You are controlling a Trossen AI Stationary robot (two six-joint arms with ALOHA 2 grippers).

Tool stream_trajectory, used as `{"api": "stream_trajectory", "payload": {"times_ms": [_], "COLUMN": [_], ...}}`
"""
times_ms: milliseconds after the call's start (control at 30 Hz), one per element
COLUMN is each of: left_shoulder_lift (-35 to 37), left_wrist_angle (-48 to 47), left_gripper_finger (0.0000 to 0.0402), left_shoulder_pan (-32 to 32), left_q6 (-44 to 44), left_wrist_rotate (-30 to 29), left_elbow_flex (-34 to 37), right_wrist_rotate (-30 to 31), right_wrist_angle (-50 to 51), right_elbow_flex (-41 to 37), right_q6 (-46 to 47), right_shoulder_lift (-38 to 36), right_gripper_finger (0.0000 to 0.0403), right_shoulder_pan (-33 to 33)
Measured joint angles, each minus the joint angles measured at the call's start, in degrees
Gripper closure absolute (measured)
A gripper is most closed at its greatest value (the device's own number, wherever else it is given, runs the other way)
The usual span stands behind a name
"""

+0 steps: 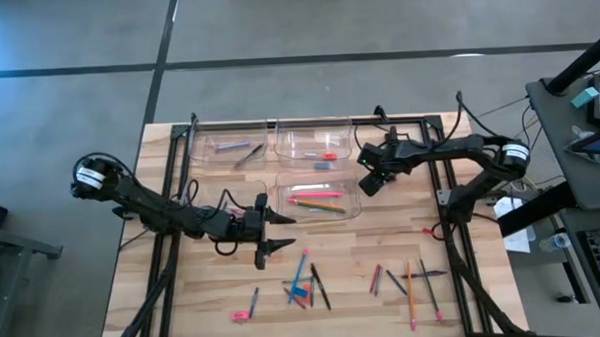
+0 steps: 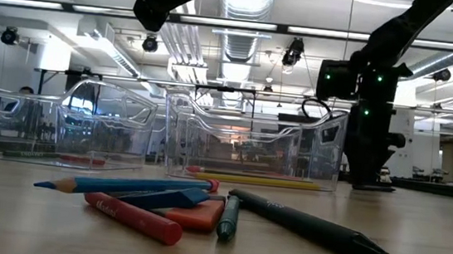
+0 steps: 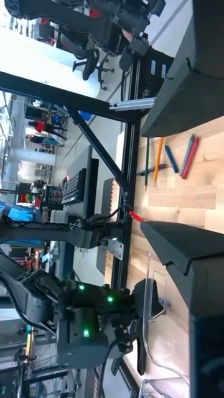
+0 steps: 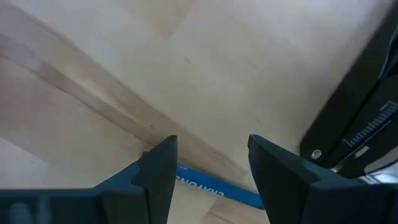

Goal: Sort crayons/erasers/pens/pencils in bins
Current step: Put the top right blue crayon into the bottom left transparent bin

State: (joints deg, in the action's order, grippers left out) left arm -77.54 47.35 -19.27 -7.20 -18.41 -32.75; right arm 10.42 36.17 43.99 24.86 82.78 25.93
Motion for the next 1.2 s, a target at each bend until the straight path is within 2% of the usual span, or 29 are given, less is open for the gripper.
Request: {"api": "stream_trajectory", "payload": {"times_ms": [233,333,500,700,867,967,1200], "left_shoulder_lift": [0.0,0.0,0.0,0.0,0.0,0.0,0.0], "left_wrist_angle": [-0.4,-0.4,-0.4,-0.3,-0.4,-0.4,-0.3], "left_gripper_finger": [0.0185,0.0185,0.0185,0.0185,0.0185,0.0185,0.0185], "left_shoulder_pan": [0.0,0.0,0.0,0.0,0.0,0.0,0.0], "left_q6": [-0.1,-0.1,0.0,-0.1,0.0,0.0,-0.3], "left_wrist_rotate": [0.0,0.0,0.0,0.1,0.1,0.1,0.1], "left_elbow_flex": [0.0,0.1,0.1,0.1,0.1,0.1,0.0], "right_wrist_rotate": [-0.4,-2.6,-6.0,-6.4,-7.3,-10.0,-12.2], "right_wrist_angle": [5.2,8.3,11.1,12.4,15.6,16.4,16.1], "right_elbow_flex": [-0.2,-0.2,-0.3,-0.7,-0.8,-0.8,-1.2], "right_q6": [0.7,1.0,1.1,1.6,-11.5,-15.0,-26.9], "right_shoulder_lift": [-0.3,-1.2,-4.5,-9.9,-14.1,-15.3,-12.4], "right_gripper_finger": [0.0216,0.0216,0.0216,0.0216,0.0216,0.0216,0.0216], "right_shoulder_pan": [-0.2,-0.4,-1.4,-1.8,-1.8,-1.8,-3.4]}}
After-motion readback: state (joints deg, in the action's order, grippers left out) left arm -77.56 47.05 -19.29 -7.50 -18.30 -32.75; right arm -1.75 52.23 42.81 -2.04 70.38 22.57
